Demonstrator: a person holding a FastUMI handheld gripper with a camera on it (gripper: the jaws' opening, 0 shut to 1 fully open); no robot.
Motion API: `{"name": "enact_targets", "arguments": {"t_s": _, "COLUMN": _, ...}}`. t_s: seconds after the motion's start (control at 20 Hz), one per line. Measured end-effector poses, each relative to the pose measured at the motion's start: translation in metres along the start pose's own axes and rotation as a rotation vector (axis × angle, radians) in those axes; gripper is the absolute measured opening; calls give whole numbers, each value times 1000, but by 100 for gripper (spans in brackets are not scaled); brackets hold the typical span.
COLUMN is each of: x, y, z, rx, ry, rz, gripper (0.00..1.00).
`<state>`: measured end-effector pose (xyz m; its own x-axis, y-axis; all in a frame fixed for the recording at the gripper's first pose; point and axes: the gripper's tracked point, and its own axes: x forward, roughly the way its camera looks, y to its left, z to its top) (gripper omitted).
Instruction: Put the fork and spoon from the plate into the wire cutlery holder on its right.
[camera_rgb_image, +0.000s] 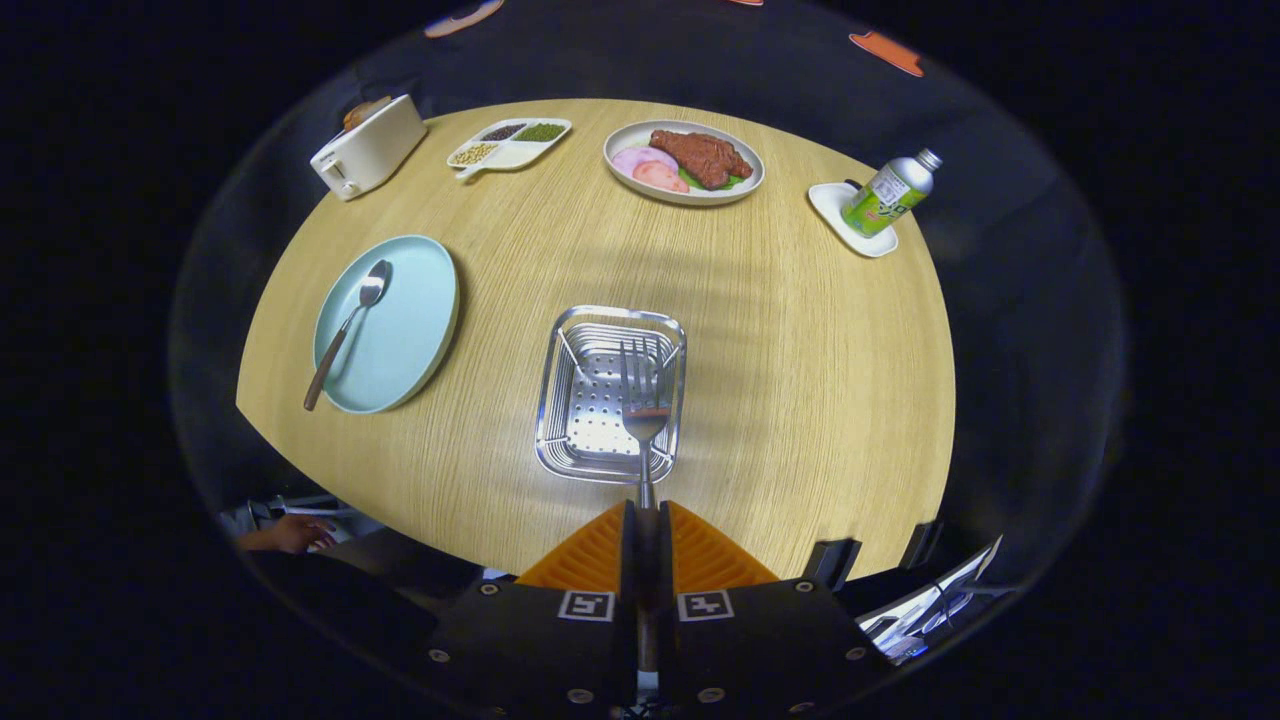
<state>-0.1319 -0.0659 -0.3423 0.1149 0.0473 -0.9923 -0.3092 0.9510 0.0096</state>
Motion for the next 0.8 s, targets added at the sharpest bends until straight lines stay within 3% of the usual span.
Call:
{"name": "enact_targets", "arguments": {"t_s": 0.25, "x": 13, "y": -3, "z": 12, "rx": 85, "ry": -3, "rz": 14, "gripper": 9}}
{"name": "enact_targets", "arguments": {"t_s": 0.5, "x": 6, "y": -5, "z": 32, "rx": 141, "ry": -81, "rz": 19, "gripper": 19}}
{"name": "enact_targets", "arguments": {"t_s": 0.7, "x": -13, "y": -1, "z": 59, "rx": 187, "ry": -188, "rz": 28, "gripper": 48}}
{"name": "enact_targets", "arguments": {"t_s": 0.8, "x": -28, "y": 7, "z": 74, "rx": 210, "ry": -257, "rz": 55, "gripper": 58}}
